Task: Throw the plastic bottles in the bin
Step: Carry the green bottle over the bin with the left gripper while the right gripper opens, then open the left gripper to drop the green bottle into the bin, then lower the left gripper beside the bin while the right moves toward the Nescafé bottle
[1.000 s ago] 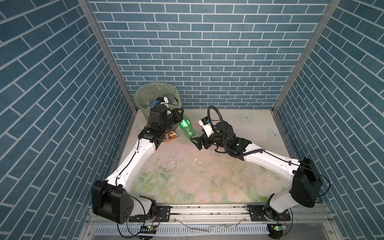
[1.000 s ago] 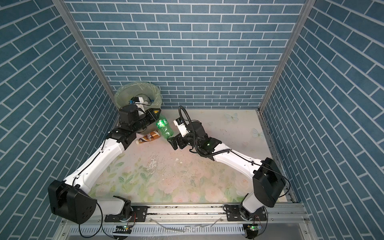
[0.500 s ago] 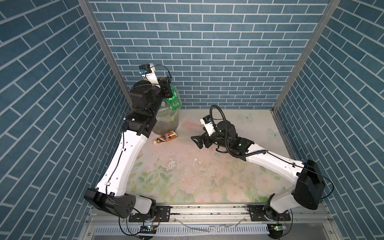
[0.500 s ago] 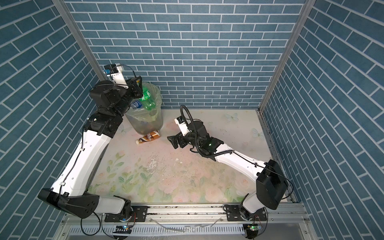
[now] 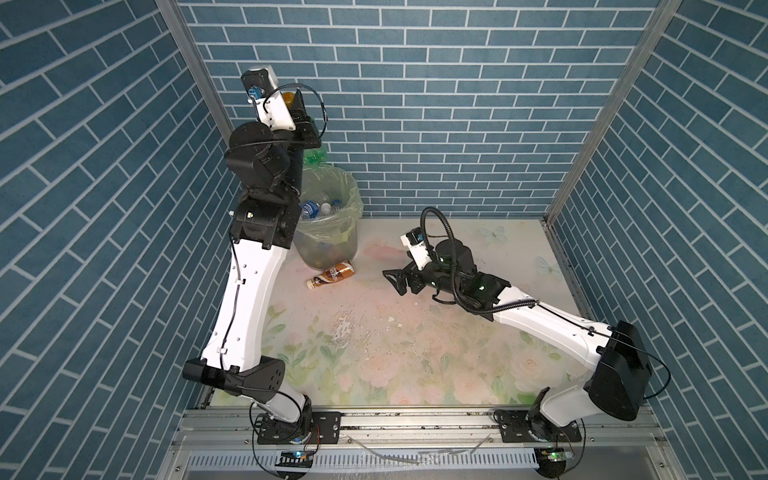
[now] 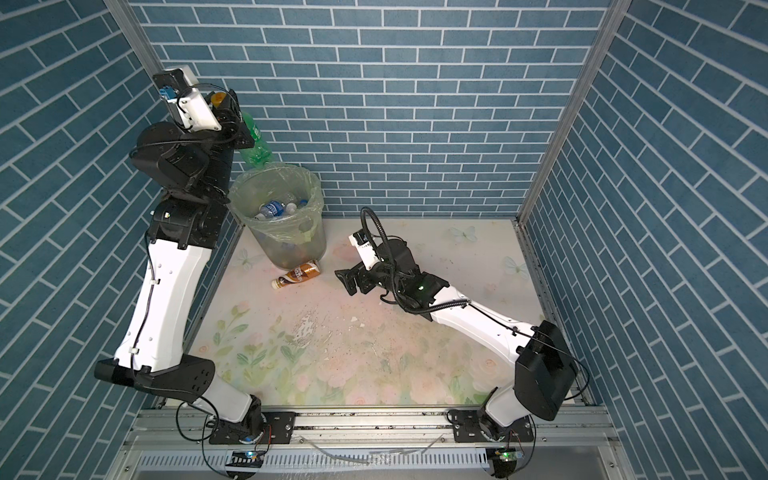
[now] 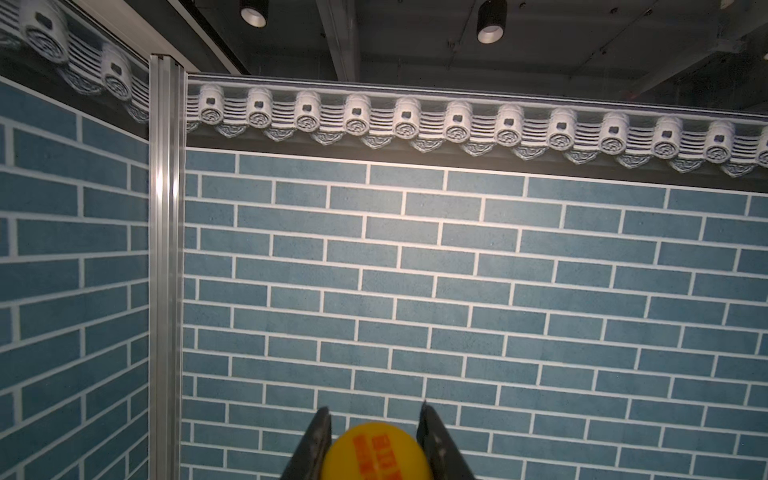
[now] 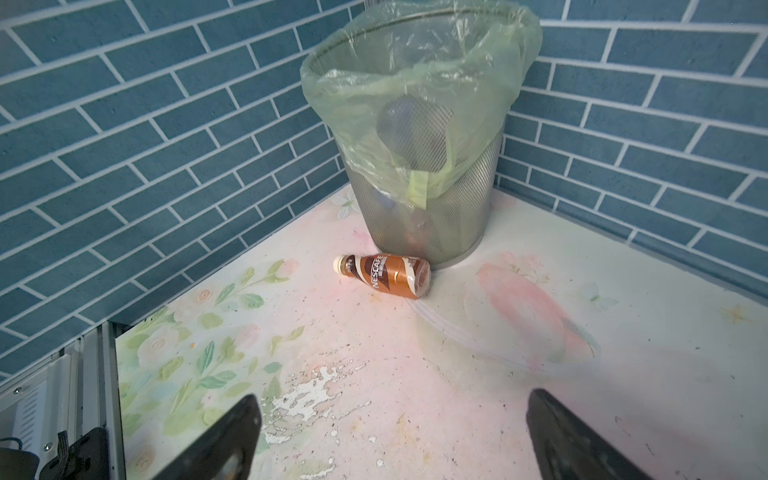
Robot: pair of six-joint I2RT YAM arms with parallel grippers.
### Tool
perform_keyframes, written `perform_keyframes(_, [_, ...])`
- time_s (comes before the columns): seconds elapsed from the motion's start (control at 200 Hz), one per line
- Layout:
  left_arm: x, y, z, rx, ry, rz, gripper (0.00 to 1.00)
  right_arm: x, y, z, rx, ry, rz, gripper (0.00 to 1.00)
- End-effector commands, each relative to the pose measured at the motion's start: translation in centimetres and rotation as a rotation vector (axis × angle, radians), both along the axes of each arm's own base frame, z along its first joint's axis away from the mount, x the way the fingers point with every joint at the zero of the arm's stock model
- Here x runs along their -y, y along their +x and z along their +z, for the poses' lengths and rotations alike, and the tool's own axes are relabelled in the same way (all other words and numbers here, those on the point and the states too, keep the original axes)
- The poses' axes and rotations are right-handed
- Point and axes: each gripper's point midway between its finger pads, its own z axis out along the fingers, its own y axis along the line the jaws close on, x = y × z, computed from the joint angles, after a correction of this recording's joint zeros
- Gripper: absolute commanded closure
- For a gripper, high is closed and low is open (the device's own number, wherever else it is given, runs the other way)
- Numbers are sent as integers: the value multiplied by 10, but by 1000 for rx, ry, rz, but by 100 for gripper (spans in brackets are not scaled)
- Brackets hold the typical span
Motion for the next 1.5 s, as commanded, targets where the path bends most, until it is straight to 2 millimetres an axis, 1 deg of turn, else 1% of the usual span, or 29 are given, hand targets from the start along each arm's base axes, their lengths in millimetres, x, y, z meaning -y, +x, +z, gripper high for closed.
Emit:
perform_keyframes(0.0, [-9,6,4,21,20,42,80,-4,4,60,137,66,6,1])
perform_keyframes(0.05, [-10,8,4,22,21,45,80,-5,5,74,174,85,9,1])
perform_keyframes(0.165, [-10,11,6,29,17,43,80,-3,7,115,287,164,-6,1])
perform_keyframes(0.27, [-8,15,9,37,18,36,80,-2,11,139,354,183,-11,1])
perform_keyframes(0.34, [-6,15,13,53,19,28,80,-2,15,146,375,183,-15,1])
perform_keyframes(0.415, [-6,16,16,69,16,25,80,-1,21,146,374,180,-27,1])
perform_keyframes(0.465, [-5,23,13,66,12,28,80,-1,26,142,361,178,-32,1])
perform_keyframes(0.51, [-6,34,5,46,7,35,80,0,30,137,346,176,-37,1])
perform_keyframes(0.54, [-6,45,-6,22,4,42,80,0,32,133,334,176,-37,1])
perform_keyframes(0.585, [-8,68,-29,-26,-2,60,80,0,33,129,319,177,-36,1])
perform_keyframes(0.63, [-11,96,-63,-98,-22,72,76,-1,33,124,306,174,-31,1])
perform_keyframes(0.665, [-16,116,-91,-174,-54,74,66,-1,32,121,297,170,-28,1])
perform_keyframes(0.71, [-23,136,-126,-269,-103,75,43,0,31,118,289,166,-27,1])
perform_keyframes(0.745, [-29,148,-150,-333,-146,73,31,2,29,116,283,162,-28,1])
perform_keyframes(0.775, [-36,155,-165,-375,-181,74,24,4,28,115,279,158,-29,1])
perform_keyframes(0.82, [-43,160,-179,-414,-226,64,12,6,26,112,272,153,-32,1])
perform_keyframes(0.85, [-45,160,-182,-424,-249,50,2,8,25,110,268,152,-34,1])
perform_keyframes(0.865, [-45,158,-181,-422,-252,43,1,9,25,108,263,150,-35,1])
perform_keyframes(0.965, [-36,143,-165,-393,-246,-16,1,11,23,103,243,148,-36,1])
perform_keyframes(0.98, [-35,138,-159,-380,-248,-25,1,11,23,102,240,148,-36,1])
perform_keyframes(1.045, [-30,122,-149,-360,-264,-57,1,11,22,98,230,154,-36,1])
perform_keyframes(1.1, [-24,107,-144,-348,-272,-83,1,11,23,95,221,158,-36,1])
perform_keyframes(1.17, [-15,91,-146,-356,-270,-106,1,9,22,92,208,166,-33,1])
perform_keyframes(1.2, [-12,81,-142,-343,-264,-116,1,8,21,91,203,171,-30,1])
perform_keyframes(1.265, [-7,68,-145,-339,-263,-131,1,8,23,88,192,177,-31,1])
perform_keyframes(1.37, [-5,51,-153,-353,-297,-156,1,5,26,80,176,171,-33,1])
perform_keyframes(1.445, [-1,43,-163,-373,-333,-189,1,2,31,72,155,161,-43,1])
perform_keyframes(1.495, [2,40,-174,-404,-363,-215,1,0,33,67,142,170,-46,1])
